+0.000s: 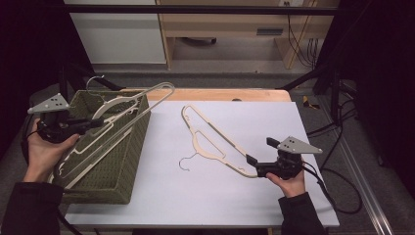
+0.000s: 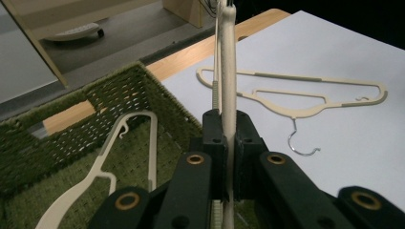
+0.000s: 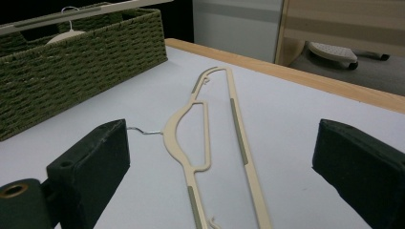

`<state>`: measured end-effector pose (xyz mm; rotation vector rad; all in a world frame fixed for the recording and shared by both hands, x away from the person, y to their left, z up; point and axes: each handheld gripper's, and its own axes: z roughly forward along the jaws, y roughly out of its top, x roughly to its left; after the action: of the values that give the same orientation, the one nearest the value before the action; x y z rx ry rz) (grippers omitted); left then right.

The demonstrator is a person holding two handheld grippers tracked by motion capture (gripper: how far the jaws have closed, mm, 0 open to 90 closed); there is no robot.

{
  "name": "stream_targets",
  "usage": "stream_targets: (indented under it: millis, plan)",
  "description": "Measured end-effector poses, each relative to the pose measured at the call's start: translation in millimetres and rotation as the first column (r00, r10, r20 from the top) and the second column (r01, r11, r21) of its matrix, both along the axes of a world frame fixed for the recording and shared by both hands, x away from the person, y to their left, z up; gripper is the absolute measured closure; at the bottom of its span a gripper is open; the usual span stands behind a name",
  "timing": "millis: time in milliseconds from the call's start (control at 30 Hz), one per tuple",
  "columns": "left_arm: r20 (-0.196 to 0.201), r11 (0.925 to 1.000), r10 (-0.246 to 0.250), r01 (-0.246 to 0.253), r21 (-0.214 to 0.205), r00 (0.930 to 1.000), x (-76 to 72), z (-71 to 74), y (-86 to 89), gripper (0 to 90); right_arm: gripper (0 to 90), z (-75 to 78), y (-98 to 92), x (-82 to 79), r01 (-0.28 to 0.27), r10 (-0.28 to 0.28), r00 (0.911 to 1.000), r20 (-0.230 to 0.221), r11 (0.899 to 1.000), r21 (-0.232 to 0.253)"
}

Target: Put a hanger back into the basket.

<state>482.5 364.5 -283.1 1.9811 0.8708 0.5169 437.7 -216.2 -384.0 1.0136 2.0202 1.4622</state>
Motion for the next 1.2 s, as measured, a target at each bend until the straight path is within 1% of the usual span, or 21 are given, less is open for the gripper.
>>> stream_targets:
  millis: [100,233,367,433,500,533,567,633,700,733,800,867,900,967,1100,1133,1200]
  plan:
    - [-0.005,0.9998,0.018,-0.018,0.002,0.9998,1.6,-2.8,10.7,86.3,5.9,-0.5,0.7,0.3,0.003,-0.003,1.0,-0.002,1.0,0.0]
    - [-0.005,0.9989,0.04,-0.04,0.023,0.9992,3.8,-6.8,23.3,86.3,5.9,-0.8,1.3,0.2,0.003,-0.003,1.0,-0.006,1.0,-0.001]
    - [-0.003,0.9973,0.066,-0.065,0.032,0.9978,3.5,-10.6,34.5,86.3,5.9,-0.8,1.1,0.2,0.004,-0.004,1.0,-0.005,1.0,0.0]
    - [0.001,0.9971,0.07,-0.07,0.029,0.9975,2.7,-12.5,40.8,86.3,5.9,-0.9,1.1,0.2,0.003,-0.003,1.0,-0.006,1.0,0.0]
    - [0.003,0.9964,0.085,-0.085,0.011,0.9964,2.1,-14.3,45.7,86.3,5.9,-1.0,1.0,0.3,0.003,-0.003,1.0,-0.007,1.0,-0.001]
    - [0.003,0.9959,0.09,-0.09,0.009,0.996,1.8,-15.0,48.4,86.3,5.9,-1.1,1.1,0.3,0.003,-0.003,1.0,-0.007,1.0,-0.001]
    - [0.003,0.9958,0.091,-0.091,0.013,0.9959,1.6,-15.3,50.6,86.3,5.9,-1.1,1.2,0.2,0.003,-0.003,1.0,-0.007,1.0,-0.001]
    - [0.005,0.9947,0.103,-0.103,0.004,0.9946,1.2,-17.3,54.9,86.3,5.9,-1.1,1.2,0.2,0.002,-0.002,1.0,-0.007,1.0,-0.001]
    - [-0.001,0.9935,0.113,-0.113,0.01,0.9936,1.2,-19.2,59.9,86.3,5.9,-1.1,1.1,0.3,0.003,-0.003,1.0,-0.006,1.0,-0.003]
    - [-0.004,0.9924,0.123,-0.123,0.005,0.9924,1.1,-20.7,61.4,86.3,5.9,-1.2,1.1,0.4,0.004,-0.004,1.0,-0.005,1.0,-0.004]
    - [-0.01,0.9917,0.128,-0.128,0.016,0.9917,1.1,-23.4,64.8,86.2,5.9,-1.4,1.3,0.6,0.004,-0.004,1.0,-0.004,1.0,-0.004]
    - [-0.021,0.991,0.133,-0.133,0.017,0.9909,1.3,-26.8,66.5,86.3,5.9,-1.6,1.0,0.7,-0.001,0.001,1.0,-0.004,1.0,-0.011]
    - [-0.021,0.9905,0.137,-0.137,0.004,0.9903,1.2,-28.4,67.0,86.2,5.9,-1.7,1.2,0.9,-0.001,0.001,1.0,-0.002,1.0,-0.011]
    - [-0.025,0.9893,0.146,-0.146,-0.004,0.989,1.3,-31.3,67.4,86.3,5.9,-1.9,1.3,0.9,-0.001,0.001,1.0,-0.003,1.0,-0.012]
    - [-0.049,0.9861,0.166,-0.165,0.018,0.985,2.9,-37.6,68.5,86.3,5.8,-2.2,1.3,1.0,-0.003,0.003,1.0,-0.003,1.0,-0.013]
    - [-0.054,0.9849,0.173,-0.173,0.009,0.9834,3.0,-39.7,67.8,86.3,5.8,-2.2,1.2,1.0,-0.002,0.002,1.0,-0.003,1.0,-0.014]
    - [-0.072,0.9846,0.174,-0.175,0.002,0.982,4.1,-45.4,66.4,86.3,5.8,-2.3,1.4,0.9,-0.001,0.001,1.0,-0.005,1.0,-0.013]
